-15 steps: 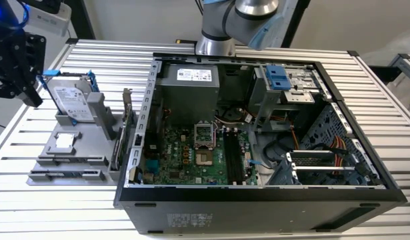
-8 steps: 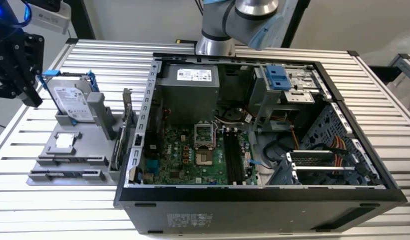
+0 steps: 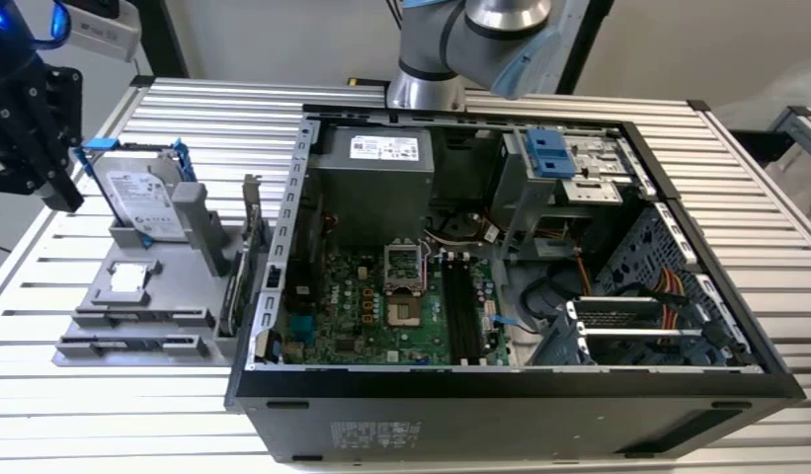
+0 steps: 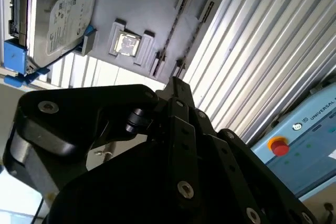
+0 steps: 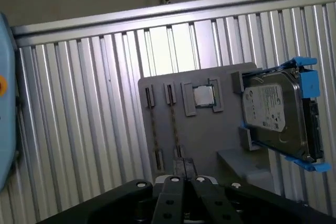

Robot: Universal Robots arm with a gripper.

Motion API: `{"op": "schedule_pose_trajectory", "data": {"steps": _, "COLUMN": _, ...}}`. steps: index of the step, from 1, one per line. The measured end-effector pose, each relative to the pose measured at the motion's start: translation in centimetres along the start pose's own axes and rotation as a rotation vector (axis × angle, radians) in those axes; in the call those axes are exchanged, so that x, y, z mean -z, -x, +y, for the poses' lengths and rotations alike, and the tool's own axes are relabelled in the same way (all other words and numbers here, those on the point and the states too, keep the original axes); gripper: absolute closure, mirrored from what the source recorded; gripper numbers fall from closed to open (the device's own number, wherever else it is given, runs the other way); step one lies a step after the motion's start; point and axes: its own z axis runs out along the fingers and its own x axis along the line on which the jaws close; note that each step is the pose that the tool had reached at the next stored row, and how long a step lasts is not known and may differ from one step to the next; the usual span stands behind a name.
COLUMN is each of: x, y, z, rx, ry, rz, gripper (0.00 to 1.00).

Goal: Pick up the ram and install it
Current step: 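Pick up the ram and move it above insertion slot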

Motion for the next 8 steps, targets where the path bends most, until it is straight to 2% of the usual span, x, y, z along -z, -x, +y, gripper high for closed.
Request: {"op": "schedule_pose_trajectory", "data": {"steps": 8, "x": 0.00, "y": 0.00, "z": 0.00, "rx": 0.101, "ry": -0.0114, "rz": 0.0025, "gripper": 1.00}}
